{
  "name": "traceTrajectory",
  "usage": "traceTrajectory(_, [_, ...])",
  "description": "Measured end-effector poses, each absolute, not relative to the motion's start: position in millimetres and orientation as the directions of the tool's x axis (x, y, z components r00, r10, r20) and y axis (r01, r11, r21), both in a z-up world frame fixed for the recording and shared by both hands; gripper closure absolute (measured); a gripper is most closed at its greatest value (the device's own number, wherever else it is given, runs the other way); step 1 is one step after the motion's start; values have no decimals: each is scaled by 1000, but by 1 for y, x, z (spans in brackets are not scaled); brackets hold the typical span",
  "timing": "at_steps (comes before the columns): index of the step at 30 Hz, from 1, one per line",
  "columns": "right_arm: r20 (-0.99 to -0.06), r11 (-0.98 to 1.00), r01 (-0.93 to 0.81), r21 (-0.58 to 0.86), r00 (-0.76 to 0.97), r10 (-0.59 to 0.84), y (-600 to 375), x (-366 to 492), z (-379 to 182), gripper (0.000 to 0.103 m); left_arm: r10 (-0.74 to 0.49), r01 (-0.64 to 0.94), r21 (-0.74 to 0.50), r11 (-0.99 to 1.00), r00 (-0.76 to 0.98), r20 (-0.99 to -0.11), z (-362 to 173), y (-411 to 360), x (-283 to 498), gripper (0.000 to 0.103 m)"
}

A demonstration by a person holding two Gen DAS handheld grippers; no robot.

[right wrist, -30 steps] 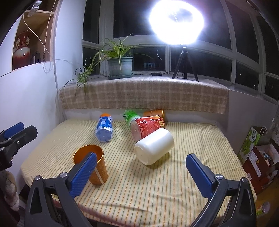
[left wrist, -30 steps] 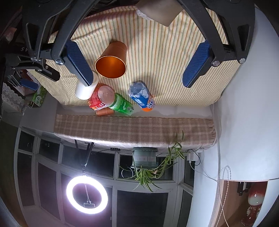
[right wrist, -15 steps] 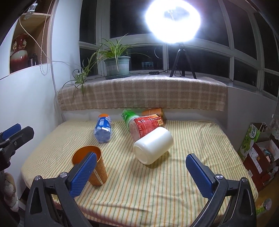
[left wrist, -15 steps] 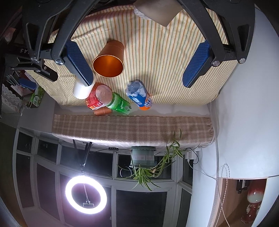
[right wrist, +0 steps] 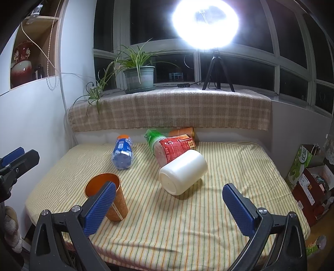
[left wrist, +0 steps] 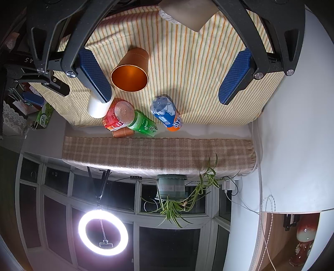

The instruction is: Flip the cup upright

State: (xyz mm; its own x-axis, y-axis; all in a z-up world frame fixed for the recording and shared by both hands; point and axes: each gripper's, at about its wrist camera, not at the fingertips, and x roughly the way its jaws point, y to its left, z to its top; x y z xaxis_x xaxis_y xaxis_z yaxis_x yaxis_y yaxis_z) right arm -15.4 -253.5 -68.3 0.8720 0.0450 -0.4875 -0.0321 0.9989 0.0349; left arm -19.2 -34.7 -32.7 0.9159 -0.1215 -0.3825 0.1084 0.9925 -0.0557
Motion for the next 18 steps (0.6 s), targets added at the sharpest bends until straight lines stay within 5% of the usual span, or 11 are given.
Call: traceTrajectory(18, [-498, 999, -34, 36, 866, 48, -253, -13, -71, 0, -121, 109, -54, 993, 915, -386, -33, -35, -18, 0])
